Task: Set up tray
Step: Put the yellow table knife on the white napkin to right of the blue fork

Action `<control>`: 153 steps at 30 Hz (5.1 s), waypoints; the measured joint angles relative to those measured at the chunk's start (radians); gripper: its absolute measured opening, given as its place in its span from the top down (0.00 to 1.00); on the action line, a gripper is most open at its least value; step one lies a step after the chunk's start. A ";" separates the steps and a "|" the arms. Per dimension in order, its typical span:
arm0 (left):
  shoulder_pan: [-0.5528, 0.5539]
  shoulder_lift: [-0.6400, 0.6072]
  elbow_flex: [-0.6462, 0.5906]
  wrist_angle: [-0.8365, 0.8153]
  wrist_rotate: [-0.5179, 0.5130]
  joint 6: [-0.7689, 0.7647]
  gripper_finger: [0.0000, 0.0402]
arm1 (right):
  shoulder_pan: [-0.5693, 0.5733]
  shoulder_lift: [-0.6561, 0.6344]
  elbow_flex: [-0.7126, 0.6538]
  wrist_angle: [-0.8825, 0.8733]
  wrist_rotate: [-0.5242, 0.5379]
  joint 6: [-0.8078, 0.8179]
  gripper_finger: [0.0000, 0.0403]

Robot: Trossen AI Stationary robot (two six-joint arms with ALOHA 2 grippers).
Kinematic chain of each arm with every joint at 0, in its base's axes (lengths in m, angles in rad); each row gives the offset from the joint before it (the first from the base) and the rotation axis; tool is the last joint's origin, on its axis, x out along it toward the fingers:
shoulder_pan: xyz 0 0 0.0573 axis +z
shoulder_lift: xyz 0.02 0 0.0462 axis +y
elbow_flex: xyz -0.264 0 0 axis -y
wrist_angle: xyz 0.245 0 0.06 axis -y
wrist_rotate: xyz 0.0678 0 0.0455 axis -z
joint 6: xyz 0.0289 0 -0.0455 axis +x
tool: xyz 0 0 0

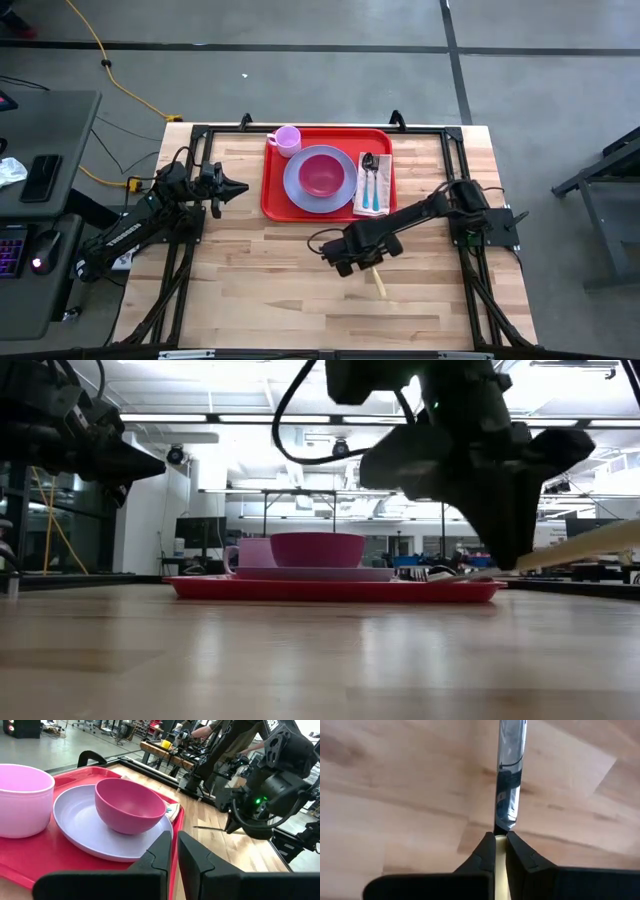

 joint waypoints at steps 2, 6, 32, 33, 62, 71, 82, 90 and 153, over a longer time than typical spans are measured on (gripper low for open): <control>0.000 0.000 0.000 0.000 0.000 0.000 0.84 | 0.002 -0.016 0.000 -0.008 -0.022 0.011 1.00; 0.000 0.000 0.000 0.000 0.000 0.000 0.84 | 0.016 -0.064 0.001 -0.027 -0.045 0.056 1.00; 0.000 0.000 0.000 -0.008 -0.045 0.026 0.84 | -0.315 -0.216 0.002 -0.278 0.096 -0.061 1.00; 0.000 0.000 0.000 -0.008 -0.045 0.026 0.84 | -0.351 -0.216 0.002 -0.279 0.105 -0.089 1.00; 0.000 0.000 0.000 -0.011 -0.087 0.053 0.84 | -0.732 -0.072 0.004 -0.114 0.157 -0.368 0.99; 0.000 0.000 0.001 -0.021 -0.087 0.052 0.84 | -0.774 -0.070 0.003 -0.145 0.200 -0.371 0.99; 0.000 0.000 0.001 -0.024 -0.088 0.056 0.84 | -0.777 -0.070 0.003 -0.140 0.215 -0.367 0.99; 0.000 0.000 0.001 -0.024 -0.091 0.056 0.84 | -0.772 -0.070 -0.035 -0.091 0.217 -0.346 0.99; 0.000 0.000 0.000 -0.024 -0.097 0.041 0.84 | -0.810 -0.111 -0.225 0.161 0.258 -0.401 0.97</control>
